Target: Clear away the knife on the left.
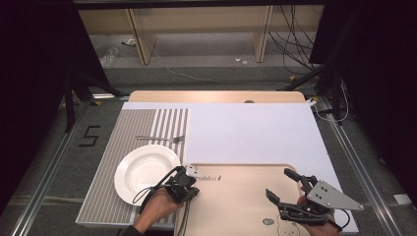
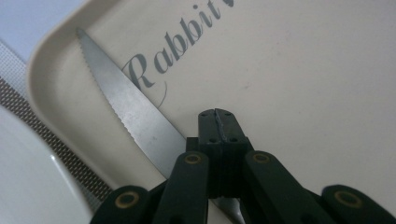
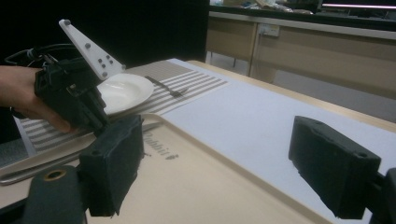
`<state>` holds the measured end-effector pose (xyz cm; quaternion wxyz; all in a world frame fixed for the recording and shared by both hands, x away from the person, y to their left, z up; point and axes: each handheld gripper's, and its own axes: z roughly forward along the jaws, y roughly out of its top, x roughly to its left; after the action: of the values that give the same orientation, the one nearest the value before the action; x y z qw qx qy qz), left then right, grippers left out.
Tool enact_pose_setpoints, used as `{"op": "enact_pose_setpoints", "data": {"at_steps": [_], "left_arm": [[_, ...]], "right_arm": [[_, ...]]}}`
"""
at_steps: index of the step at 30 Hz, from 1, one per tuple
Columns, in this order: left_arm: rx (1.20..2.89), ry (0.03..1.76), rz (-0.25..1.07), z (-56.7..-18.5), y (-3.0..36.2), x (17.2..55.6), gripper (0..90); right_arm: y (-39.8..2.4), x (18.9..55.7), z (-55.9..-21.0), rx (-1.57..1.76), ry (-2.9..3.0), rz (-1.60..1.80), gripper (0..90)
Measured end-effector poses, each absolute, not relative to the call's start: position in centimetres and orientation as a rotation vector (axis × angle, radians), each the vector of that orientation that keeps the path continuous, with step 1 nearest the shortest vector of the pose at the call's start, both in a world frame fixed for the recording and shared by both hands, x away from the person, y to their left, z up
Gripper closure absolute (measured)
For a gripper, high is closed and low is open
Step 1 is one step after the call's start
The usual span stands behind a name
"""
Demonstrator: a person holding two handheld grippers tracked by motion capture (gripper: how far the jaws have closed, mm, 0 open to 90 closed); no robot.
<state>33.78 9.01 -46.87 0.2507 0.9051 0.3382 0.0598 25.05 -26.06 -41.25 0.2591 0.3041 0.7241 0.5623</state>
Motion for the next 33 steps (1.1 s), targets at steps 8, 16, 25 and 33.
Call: {"op": "enact_pose_setpoints", "data": {"at_steps": [8, 16, 25, 33], "left_arm": [[2.465, 0.947, 0.167, -46.7, 9.8, 33.9, 89.5], [2.343, 0.952, 0.058, -44.4, 10.9, 34.1, 56.8], [2.235, 0.955, 0.097, -42.0, 12.4, 34.4, 33.3], [2.150, 0.955, 0.128, -40.2, 14.3, 34.7, 26.7]], "right_arm": [[-26.1, 25.0, -41.3, 0.824, 1.962, 1.524, 18.8], [-26.1, 25.0, -41.3, 0.821, 1.963, 1.522, 18.8], [-26.1, 25.0, -41.3, 0.826, 1.962, 1.527, 18.7], [-26.1, 25.0, -41.3, 0.831, 1.963, 1.530, 18.7]]}}
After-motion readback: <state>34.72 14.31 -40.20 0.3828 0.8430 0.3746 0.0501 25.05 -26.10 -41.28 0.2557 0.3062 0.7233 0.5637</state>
